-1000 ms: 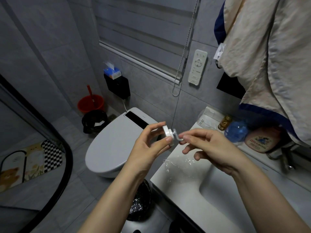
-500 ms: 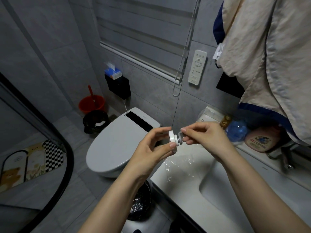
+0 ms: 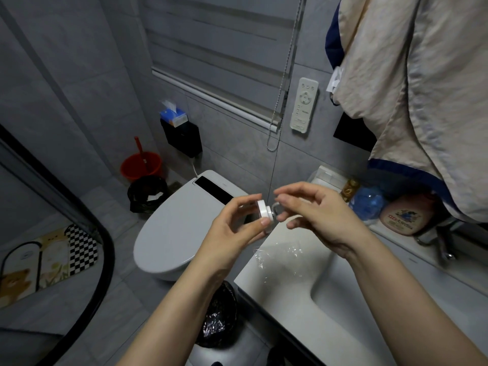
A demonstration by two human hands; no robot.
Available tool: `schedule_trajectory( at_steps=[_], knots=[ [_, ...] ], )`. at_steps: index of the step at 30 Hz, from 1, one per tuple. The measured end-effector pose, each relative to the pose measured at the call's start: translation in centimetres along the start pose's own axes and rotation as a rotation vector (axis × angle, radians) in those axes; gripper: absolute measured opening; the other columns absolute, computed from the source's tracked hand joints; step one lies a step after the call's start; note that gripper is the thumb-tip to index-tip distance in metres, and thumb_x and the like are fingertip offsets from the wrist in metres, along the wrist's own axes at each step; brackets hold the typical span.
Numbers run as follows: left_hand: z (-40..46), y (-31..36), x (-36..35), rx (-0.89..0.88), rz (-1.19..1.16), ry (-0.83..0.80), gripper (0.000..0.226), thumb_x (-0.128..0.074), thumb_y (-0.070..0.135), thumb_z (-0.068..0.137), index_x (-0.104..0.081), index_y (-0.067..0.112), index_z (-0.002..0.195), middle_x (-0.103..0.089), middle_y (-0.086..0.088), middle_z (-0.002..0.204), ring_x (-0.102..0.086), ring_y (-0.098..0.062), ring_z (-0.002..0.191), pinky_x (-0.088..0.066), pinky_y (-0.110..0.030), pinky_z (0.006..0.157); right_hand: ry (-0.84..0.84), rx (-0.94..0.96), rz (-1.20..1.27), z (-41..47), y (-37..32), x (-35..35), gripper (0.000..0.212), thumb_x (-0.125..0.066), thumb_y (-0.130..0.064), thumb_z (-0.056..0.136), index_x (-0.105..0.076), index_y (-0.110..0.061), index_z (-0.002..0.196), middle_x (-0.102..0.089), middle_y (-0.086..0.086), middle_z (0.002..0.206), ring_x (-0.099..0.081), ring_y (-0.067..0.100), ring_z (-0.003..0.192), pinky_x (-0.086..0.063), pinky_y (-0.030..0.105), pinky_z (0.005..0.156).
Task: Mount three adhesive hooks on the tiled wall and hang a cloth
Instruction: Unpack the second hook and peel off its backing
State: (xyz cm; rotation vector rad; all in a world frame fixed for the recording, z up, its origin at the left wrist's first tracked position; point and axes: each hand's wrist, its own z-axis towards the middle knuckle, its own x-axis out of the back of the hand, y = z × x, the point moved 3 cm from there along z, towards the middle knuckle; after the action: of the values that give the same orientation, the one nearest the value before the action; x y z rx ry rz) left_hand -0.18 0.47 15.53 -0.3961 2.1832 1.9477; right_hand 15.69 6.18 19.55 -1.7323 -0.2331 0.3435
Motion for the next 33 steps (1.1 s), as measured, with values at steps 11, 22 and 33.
schedule_trajectory(
  at_steps=[11, 22, 33],
  knots=[
    [0.0, -0.4, -0.2, 0.005, -0.123, 0.017, 0.042, -0.077, 0.008, 0.078, -0.066, 0.016, 0.118, -0.066, -0.015, 0.120, -0.066, -0.033, 0.113, -0.057, -0.040, 0.089, 0.158, -0.004, -0.129, 0.9, 2.6, 0.8, 0.010, -0.070, -0.006, 0.087, -0.072, 0.003, 0.092, -0.071, 0.015, 0.074, -0.069, 0.020, 0.066, -0.059, 0.023, 0.067],
    [0.1, 0.0, 0.7, -0.041, 0.016, 0.095, 0.048, -0.077, 0.005, 0.078, -0.062, 0.015, 0.123, -0.066, -0.011, 0.124, -0.071, -0.015, 0.103, -0.057, -0.038, 0.093, -0.005, -0.018, 0.000, -0.3, 0.6, -0.1, 0.014, -0.065, -0.005, 0.089, -0.071, -0.003, 0.101, -0.070, 0.008, 0.070, -0.065, 0.015, 0.058, -0.054, 0.020, 0.057],
    [-0.5, -0.5, 0.1, 0.038, -0.047, -0.047, 0.044, -0.077, 0.003, 0.079, -0.064, 0.013, 0.119, -0.067, -0.010, 0.119, -0.070, -0.032, 0.104, -0.057, -0.033, 0.085, 0.152, -0.025, -0.188, 1.6, 2.3, 0.9, 0.003, -0.066, -0.002, 0.090, -0.067, 0.000, 0.088, -0.064, 0.015, 0.066, -0.061, 0.012, 0.050, -0.051, 0.018, 0.053]
  ],
)
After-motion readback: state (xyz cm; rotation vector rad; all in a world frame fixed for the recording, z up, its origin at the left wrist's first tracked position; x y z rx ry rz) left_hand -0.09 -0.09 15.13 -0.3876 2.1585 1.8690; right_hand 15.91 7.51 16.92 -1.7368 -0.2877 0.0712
